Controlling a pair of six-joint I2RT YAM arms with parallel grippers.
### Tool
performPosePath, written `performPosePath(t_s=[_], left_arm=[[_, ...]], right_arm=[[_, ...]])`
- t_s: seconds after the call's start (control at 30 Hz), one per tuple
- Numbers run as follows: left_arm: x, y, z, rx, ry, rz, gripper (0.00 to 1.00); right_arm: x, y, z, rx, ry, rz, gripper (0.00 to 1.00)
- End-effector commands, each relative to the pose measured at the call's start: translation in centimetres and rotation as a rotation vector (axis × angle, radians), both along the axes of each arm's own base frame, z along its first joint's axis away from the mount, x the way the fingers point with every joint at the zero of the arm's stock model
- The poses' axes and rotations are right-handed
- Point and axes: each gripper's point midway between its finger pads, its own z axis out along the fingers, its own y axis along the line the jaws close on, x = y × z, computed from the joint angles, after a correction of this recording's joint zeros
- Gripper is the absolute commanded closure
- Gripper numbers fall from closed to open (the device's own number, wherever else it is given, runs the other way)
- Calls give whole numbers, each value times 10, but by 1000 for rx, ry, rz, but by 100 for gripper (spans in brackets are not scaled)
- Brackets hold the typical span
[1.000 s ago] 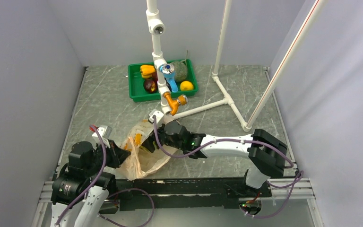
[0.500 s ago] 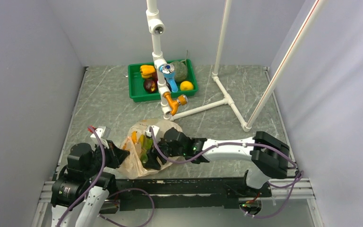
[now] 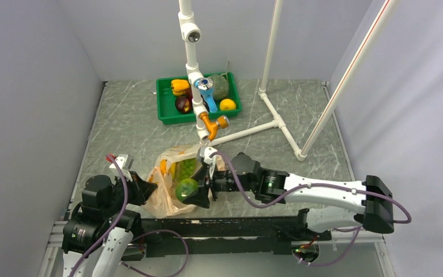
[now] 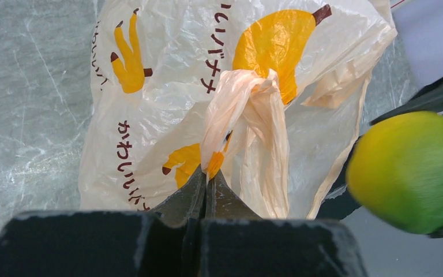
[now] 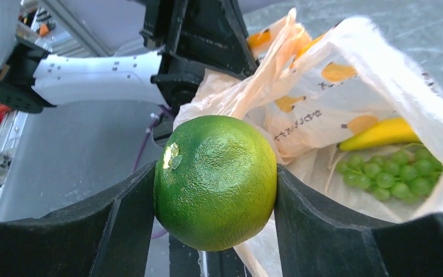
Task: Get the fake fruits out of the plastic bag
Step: Take out the fake fruit from the plastic bag, then place the fake fruit in the bin.
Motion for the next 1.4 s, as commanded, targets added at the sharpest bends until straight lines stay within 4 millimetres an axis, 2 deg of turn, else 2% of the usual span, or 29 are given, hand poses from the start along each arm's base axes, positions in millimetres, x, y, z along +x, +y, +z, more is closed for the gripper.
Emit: performPosePath(t_s=[0.0,0.07,0.17,0.27,0.33,0.43,0.5,0.6,0.77,0.87,0.97,1.1,1.2,1.23,1.27,1.37], left_arm=[[3,2,5,-9,-22,22,100],[4,1,5,-13,-30,22,100],[5,0,5,-11,-27,16,100],[5,0,4,-4,-10,11,100],[5,0,3,-3,-3,12,100],[7,-1,3,-5,-3,10,100],[7,0,3,-4,2,14,100],[9,3,0,4,19,38,100],[7,22,-7,93,103,118,100],[8,22,-3,103,102,112,100],[9,37,21,118,40,200,100],[8,57,82,109,-158,310,100],[14,76,113,152,-227,402,100],[18,81,118,174,-235,422,100],[24,83,121,195,-240,434,100],[35,93,122,245,-243,480,100]], right_arm=[[22,-26,64,165,-100,-155,100],[43,-52,72,183,-146,-309,100],[81,-100,65,173,-190,-587,100],[109,-152,44,158,-173,-833,100],[123,-179,23,140,-155,-943,100],[145,-206,-5,73,-99,-1074,100],[161,-217,-24,23,-56,-1132,100],[188,-215,-42,-48,18,-1134,100],[235,-189,-41,-78,115,-1063,100],[273,-177,-40,-74,163,-1055,100],[310,-166,-36,-22,262,-1025,100],[347,-149,-35,-10,288,-977,100],[370,-139,-43,-16,274,-963,100],[378,-135,-44,-14,261,-951,100],[389,-130,-54,-27,258,-943,100],[416,-114,-66,-31,252,-905,100]])
